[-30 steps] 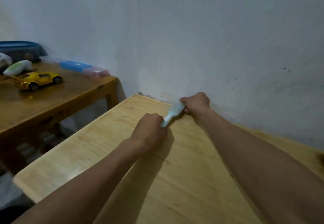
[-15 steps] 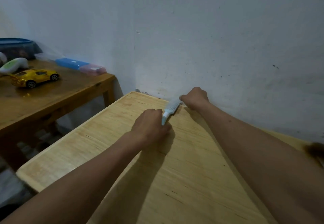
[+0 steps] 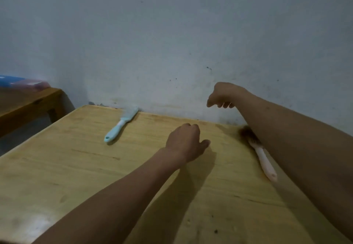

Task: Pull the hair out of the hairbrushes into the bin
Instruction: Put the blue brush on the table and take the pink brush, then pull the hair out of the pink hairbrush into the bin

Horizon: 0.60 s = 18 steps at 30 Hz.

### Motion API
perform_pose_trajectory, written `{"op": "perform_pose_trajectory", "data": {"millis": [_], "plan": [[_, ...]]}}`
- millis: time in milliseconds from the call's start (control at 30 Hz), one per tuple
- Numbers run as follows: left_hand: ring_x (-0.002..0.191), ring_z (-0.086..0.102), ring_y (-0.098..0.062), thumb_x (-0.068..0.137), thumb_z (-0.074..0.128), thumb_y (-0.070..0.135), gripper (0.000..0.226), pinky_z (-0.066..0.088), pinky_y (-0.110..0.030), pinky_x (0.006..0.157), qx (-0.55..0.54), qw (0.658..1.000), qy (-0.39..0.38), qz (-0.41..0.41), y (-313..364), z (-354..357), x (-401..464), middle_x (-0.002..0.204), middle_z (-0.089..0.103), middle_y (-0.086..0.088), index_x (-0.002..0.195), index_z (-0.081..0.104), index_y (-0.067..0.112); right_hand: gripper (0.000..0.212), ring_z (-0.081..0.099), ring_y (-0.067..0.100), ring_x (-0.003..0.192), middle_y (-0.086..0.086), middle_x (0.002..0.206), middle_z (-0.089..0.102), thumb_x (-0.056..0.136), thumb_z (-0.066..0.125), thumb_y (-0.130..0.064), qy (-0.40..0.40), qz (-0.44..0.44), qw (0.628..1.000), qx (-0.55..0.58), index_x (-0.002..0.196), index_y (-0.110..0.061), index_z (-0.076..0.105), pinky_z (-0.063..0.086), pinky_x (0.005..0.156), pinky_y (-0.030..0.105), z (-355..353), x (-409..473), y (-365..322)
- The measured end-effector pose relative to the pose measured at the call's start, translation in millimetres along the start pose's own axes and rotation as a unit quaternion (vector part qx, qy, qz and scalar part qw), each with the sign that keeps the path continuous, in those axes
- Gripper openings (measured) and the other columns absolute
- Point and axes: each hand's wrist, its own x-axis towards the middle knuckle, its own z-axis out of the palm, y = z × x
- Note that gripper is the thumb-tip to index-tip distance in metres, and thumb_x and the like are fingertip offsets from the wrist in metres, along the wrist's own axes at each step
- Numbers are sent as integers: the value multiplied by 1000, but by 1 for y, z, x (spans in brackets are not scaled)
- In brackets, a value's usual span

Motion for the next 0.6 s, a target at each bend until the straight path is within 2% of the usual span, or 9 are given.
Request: {"op": "perform_pose_trajectory", "data": {"millis": [67, 100, 200, 267, 333, 400, 467, 533, 600], "plan": [[90, 59, -28, 94, 54, 55, 49, 42, -34, 67, -13, 999, -26, 23, 32, 13, 1, 106, 64, -11, 108, 61, 9, 37, 59, 19, 71, 5, 91, 65, 93, 72, -27, -13, 34, 999, -31, 119, -1, 66, 50, 72, 37, -4, -9, 36], [82, 57, -26, 94, 53, 57, 48, 41, -33, 64, -20, 998, -41, 30, 47, 18, 1, 98, 63, -10, 100, 60, 10, 44, 58, 20, 72, 7, 99, 66, 94, 72, -29, -19, 54, 997, -42, 125, 0, 64, 50, 75, 38, -4, -11, 53], [69, 52, -22, 93, 52, 60, 49, 36, -31, 55, -42, 996, -74, 32, 88, 35, 3, 73, 51, -3, 79, 51, 14, 64, 61, 33, 105, 18, 145, 55, 94, 70, -42, -41, 98, 992, -68, 140, -1, 53, 52, 88, 43, 1, -13, 96], [66, 52, -20, 90, 52, 64, 52, 35, -30, 54, -62, 994, -85, 28, 111, 47, 6, 69, 49, -2, 72, 49, 15, 75, 54, 39, 129, 19, 155, 45, 93, 68, -49, -58, 118, 990, -55, 147, -2, 46, 49, 103, 47, 8, -14, 114], [69, 54, -22, 87, 54, 68, 54, 39, -32, 58, -80, 992, -99, 25, 129, 57, 11, 76, 57, -5, 75, 52, 15, 82, 51, 40, 134, 20, 157, 41, 92, 67, -53, -80, 131, 988, -34, 150, -2, 42, 47, 109, 50, 17, -15, 125], [78, 60, -25, 85, 58, 65, 51, 45, -34, 65, -87, 989, -115, 27, 141, 65, 14, 89, 65, -8, 83, 57, 15, 81, 60, 41, 124, 22, 150, 45, 90, 71, -52, -110, 145, 983, -2, 147, -1, 44, 52, 105, 52, 26, -15, 133], [85, 66, -25, 84, 65, 56, 44, 51, -35, 71, -111, 986, -124, 17, 148, 72, 16, 95, 69, -8, 91, 63, 13, 70, 70, 41, 102, 23, 129, 59, 85, 80, -40, -117, 152, 980, 49, 134, 3, 55, 60, 91, 53, 35, -12, 139], [82, 69, -23, 82, 69, 47, 38, 57, -37, 74, -140, 981, -137, -3, 150, 75, 16, 90, 73, -5, 92, 68, 11, 51, 73, 38, 85, 23, 107, 67, 80, 84, -27, -107, 139, 982, 72, 116, 4, 65, 64, 79, 51, 40, -11, 139], [74, 70, -17, 81, 70, 43, 31, 60, -38, 77, -161, 975, -151, -24, 146, 72, 14, 76, 74, 0, 85, 71, 12, 38, 73, 36, 77, 22, 97, 69, 81, 81, -22, -103, 128, 983, 81, 105, 5, 67, 65, 75, 48, 40, -13, 132]]}}
